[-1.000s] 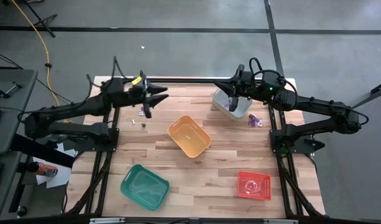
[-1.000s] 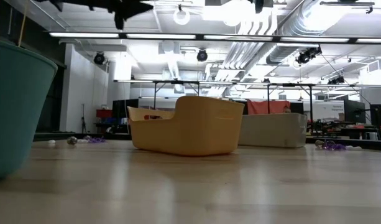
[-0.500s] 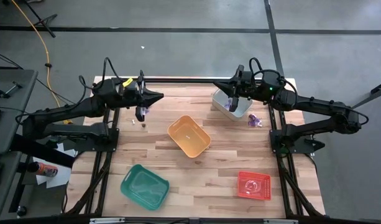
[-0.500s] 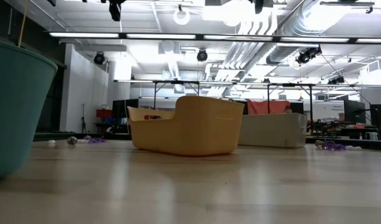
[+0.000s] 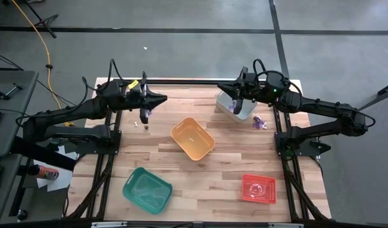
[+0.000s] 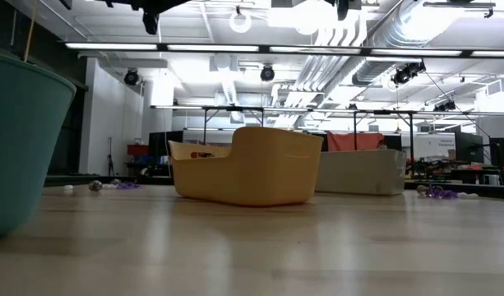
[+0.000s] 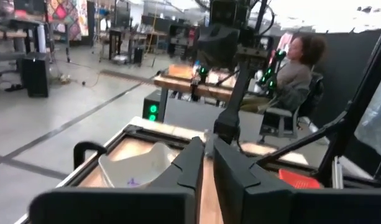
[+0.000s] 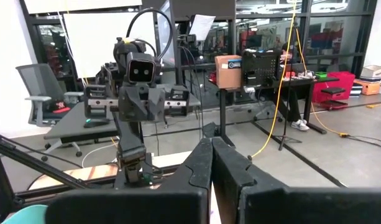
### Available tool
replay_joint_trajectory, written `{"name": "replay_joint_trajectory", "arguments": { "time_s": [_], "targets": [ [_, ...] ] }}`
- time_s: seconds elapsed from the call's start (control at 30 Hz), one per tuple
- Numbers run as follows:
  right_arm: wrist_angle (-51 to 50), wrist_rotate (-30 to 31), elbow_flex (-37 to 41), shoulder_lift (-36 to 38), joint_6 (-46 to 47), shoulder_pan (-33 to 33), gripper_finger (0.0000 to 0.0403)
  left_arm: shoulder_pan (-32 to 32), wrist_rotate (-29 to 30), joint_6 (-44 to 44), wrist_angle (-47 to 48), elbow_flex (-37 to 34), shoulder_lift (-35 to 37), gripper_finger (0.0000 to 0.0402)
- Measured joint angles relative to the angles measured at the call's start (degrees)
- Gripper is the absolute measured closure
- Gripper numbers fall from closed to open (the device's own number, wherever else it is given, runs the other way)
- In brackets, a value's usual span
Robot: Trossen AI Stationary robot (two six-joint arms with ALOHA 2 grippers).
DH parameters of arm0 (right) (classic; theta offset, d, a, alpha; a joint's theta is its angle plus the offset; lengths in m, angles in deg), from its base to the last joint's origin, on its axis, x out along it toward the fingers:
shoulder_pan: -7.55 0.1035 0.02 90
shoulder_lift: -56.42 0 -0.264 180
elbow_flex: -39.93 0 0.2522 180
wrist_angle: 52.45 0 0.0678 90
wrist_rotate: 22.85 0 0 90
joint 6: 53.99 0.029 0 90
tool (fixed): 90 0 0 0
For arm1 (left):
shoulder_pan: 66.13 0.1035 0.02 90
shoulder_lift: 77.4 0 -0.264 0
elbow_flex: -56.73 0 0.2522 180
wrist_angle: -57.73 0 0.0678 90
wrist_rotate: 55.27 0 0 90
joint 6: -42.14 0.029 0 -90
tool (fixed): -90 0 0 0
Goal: Sort Halloween decoration
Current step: Put the black skull toy into the green bin
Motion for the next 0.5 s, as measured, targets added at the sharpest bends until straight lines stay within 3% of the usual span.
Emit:
{"name": "replay_joint_trajectory", "arguments": {
  "time_s": [0.13, 0.3, 0.4, 0.5],
  "targets": [
    [-0.1, 0.0, 0.0, 0.0, 0.0, 0.0, 0.0401, 0.0, 4.0, 2.3, 10.7, 4.0, -0.4, 0.0346],
    [-0.9, 0.0, 0.0, 0.0, -1.5, 0.0, 0.0401, 0.0, 13.4, 2.3, 32.6, 10.5, -2.0, 0.0293],
    [-1.6, 0.0, 0.0, 0.0, -1.6, 0.0, 0.0401, 0.4, 18.8, -1.9, 44.7, 11.7, -3.7, 0.0261],
    [-2.1, 0.0, 0.0, -0.5, -1.6, 0.0, 0.0401, 1.9, 19.6, -9.0, 53.6, 11.5, -5.5, 0.0232]
  ]
}}
